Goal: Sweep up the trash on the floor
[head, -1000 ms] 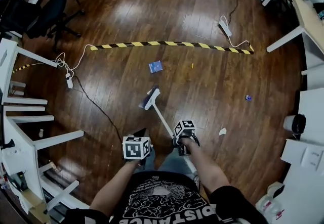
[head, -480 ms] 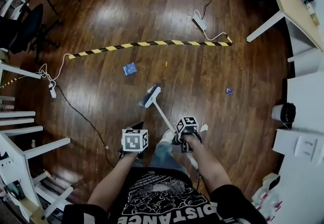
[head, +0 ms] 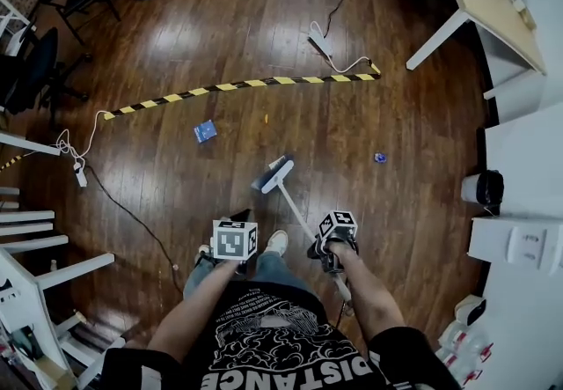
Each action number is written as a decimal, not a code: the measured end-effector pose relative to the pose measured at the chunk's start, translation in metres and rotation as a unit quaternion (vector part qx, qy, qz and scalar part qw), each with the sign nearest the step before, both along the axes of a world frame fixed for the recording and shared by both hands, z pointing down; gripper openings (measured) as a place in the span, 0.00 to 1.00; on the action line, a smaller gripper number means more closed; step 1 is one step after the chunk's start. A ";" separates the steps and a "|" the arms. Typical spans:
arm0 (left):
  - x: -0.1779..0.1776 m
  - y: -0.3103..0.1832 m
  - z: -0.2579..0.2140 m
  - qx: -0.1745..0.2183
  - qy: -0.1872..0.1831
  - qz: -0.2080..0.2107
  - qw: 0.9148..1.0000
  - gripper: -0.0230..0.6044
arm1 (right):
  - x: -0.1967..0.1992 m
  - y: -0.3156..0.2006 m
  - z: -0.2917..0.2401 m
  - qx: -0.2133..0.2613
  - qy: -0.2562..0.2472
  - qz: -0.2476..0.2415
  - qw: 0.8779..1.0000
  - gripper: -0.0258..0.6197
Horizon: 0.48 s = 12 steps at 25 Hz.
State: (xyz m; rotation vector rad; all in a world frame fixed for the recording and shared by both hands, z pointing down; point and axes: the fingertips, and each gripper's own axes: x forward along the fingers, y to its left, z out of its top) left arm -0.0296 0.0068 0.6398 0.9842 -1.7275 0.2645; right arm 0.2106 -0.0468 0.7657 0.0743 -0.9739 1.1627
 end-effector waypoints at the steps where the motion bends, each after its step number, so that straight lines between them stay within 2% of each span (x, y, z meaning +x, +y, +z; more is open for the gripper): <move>1: 0.000 -0.002 -0.001 -0.001 -0.002 0.001 1.000 0.04 | 0.004 -0.004 0.000 0.000 0.001 0.002 1.000 0.09; 4: -0.002 -0.005 -0.004 0.000 -0.007 0.002 1.000 0.04 | 0.009 -0.008 -0.002 0.002 0.001 0.003 1.000 0.09; 6: -0.004 -0.005 -0.006 0.003 -0.010 -0.004 1.000 0.04 | 0.010 -0.007 -0.005 0.009 -0.006 -0.017 1.000 0.09; 9: -0.007 -0.005 -0.011 0.006 -0.017 -0.010 1.000 0.04 | 0.013 0.002 -0.015 0.018 -0.036 -0.050 0.998 0.09; 12: -0.012 -0.005 -0.017 0.011 -0.027 -0.009 1.000 0.04 | 0.002 0.019 -0.026 0.016 -0.065 -0.045 0.997 0.09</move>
